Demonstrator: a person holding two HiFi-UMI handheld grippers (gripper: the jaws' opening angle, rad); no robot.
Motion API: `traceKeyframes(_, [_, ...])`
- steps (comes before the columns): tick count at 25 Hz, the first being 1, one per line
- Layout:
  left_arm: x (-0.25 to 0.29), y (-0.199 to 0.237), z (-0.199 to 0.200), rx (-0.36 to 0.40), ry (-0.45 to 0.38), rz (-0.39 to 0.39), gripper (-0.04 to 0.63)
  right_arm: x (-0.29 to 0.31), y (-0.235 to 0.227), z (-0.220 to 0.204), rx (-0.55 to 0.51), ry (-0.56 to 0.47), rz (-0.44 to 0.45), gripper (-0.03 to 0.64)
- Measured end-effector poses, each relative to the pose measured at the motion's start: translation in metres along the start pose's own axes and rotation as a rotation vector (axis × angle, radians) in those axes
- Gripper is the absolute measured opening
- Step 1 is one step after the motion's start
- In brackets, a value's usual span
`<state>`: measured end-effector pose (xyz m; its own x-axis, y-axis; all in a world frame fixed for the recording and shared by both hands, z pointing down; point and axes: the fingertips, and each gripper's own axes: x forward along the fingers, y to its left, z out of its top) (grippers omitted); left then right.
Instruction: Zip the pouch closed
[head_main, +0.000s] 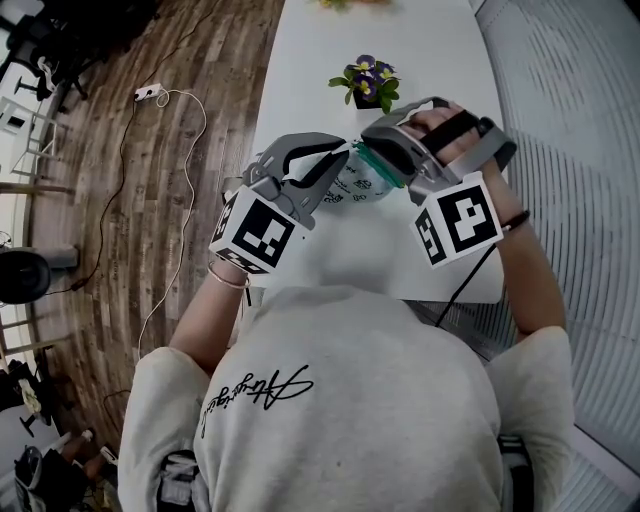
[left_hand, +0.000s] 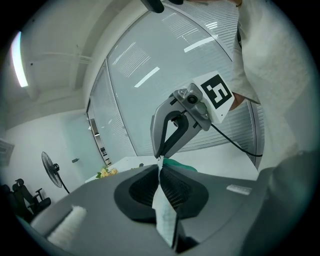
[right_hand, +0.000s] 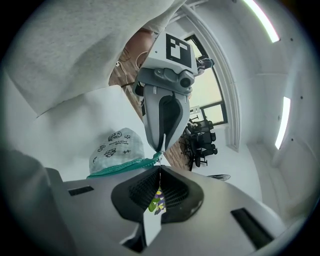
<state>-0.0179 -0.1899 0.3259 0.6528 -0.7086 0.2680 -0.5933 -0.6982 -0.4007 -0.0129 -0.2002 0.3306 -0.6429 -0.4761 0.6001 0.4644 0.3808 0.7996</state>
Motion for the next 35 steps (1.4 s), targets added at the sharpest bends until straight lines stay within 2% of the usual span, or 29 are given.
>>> traceKeyframes(8, [0.001,0.002,0.002,0.003,0.017,0.005,0.011,-0.001,0.004,-0.013,0.006,0.082,-0.018,0.005])
traceKeyframes(12, [0.001,0.002,0.002,-0.016,0.021,0.012,0.011,-0.002,0.005,-0.017,0.04,0.104,-0.028,0.005])
traceKeyframes(17, [0.004,0.005,-0.001,0.002,0.057,0.041,0.011,-0.002,0.007,-0.026,0.086,0.146,-0.039,0.005])
traceKeyframes(22, [0.005,0.004,-0.004,0.006,0.076,0.038,0.011,0.0,0.009,-0.029,0.13,0.163,-0.048,0.005])
traceKeyframes(35, [0.001,0.013,-0.006,0.012,0.072,0.03,0.011,0.003,0.007,-0.035,0.164,0.256,-0.086,0.005])
